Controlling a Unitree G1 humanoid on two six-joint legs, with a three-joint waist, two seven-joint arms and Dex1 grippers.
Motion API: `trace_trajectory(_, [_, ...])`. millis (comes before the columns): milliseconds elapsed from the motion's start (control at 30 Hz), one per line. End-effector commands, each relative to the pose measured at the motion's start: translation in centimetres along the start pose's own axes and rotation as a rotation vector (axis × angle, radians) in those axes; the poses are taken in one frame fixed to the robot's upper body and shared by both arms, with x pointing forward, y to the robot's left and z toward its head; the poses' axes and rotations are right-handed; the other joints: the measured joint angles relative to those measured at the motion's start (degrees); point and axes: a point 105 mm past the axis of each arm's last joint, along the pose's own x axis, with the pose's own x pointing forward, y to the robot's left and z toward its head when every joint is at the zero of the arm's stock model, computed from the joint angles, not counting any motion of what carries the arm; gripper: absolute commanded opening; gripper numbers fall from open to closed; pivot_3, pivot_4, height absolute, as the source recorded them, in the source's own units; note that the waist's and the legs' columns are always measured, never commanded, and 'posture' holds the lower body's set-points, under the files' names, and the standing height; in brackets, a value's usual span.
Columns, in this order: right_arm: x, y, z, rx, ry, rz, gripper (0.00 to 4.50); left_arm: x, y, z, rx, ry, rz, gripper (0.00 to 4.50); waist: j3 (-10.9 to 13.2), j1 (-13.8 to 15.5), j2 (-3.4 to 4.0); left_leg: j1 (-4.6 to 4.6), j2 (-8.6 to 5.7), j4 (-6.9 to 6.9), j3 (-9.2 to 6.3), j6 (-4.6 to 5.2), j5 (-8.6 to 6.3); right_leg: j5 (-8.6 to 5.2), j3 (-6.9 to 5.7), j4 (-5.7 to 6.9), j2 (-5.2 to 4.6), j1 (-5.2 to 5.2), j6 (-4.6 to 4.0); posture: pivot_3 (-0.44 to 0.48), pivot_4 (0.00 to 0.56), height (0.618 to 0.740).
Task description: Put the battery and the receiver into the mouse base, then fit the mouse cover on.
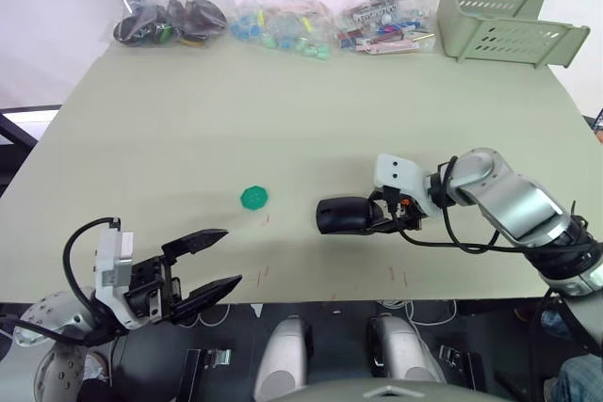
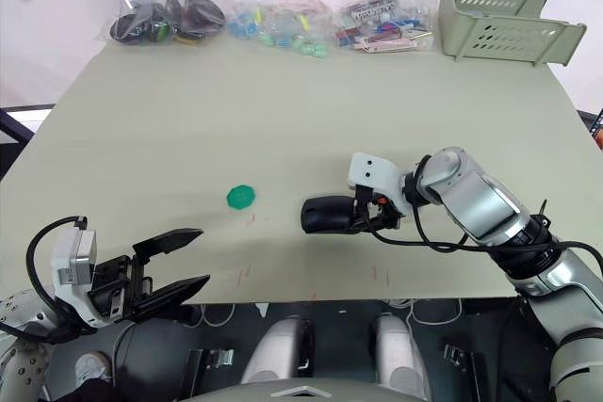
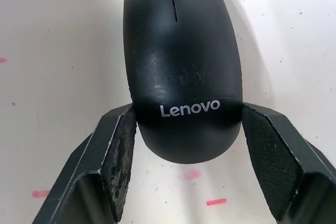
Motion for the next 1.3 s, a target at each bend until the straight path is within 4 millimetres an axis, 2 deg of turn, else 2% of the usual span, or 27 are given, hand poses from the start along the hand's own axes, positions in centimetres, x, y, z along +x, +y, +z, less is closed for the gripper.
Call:
trace_trajectory(33, [-0.48, 0.0, 0.99, -0.048, -0.01, -0.018, 3.1, 0.15, -0.37, 0.62, 0.034, -0.006, -0.009, 4.5, 0.0, 0.0, 0.0, 0.0, 0.0, 0.0, 0.0, 0.0, 0.0, 0.0, 0.0, 0.0, 0.0, 0.0, 0.0, 0.0, 0.15, 0.74])
trace_trajectory(967, [-0.38, 0.39, 0.74, -0.041, 0.003, -0.015, 3.1, 0.04, -0.4, 0.54, 0.032, -0.003, -0.009, 4.5, 0.0, -0.02, 0.0, 0.0, 0.01, -0.01, -0.03, 0.0, 0.0, 0.0, 0.0, -0.01, -0.01, -0.02, 0.0, 0.0, 0.15, 0.74])
trace_trajectory(1067, [-0.4, 0.37, 0.83, -0.043, -0.001, -0.019, 3.88, 0.05, -0.39, 0.57, 0.032, -0.003, -0.01, 4.5, 0.0, -0.02, 0.0, 0.0, 0.01, -0.01, -0.03, 0.0, 0.0, 0.0, 0.0, -0.01, -0.01, -0.02, 0.0, 0.0, 0.15, 0.74])
trace_trajectory(1100, [-0.41, 0.34, 0.85, -0.044, -0.002, -0.021, 4.38, 0.05, -0.39, 0.57, 0.032, -0.003, -0.01, 4.5, 0.0, -0.02, 0.0, 0.0, 0.01, -0.01, -0.03, 0.0, 0.0, 0.0, 0.0, -0.01, -0.01, -0.02, 0.0, 0.0, 0.15, 0.74])
trace_trajectory(1300, [-0.57, 0.22, 0.97, -0.054, -0.007, -0.031, 4.45, 0.03, -0.39, 0.55, 0.032, -0.002, -0.011, 4.5, 0.0, -0.01, 0.0, 0.0, 0.01, -0.01, -0.03, 0.0, 0.0, 0.0, 0.0, -0.01, -0.01, -0.02, 0.0, 0.0, 0.15, 0.74])
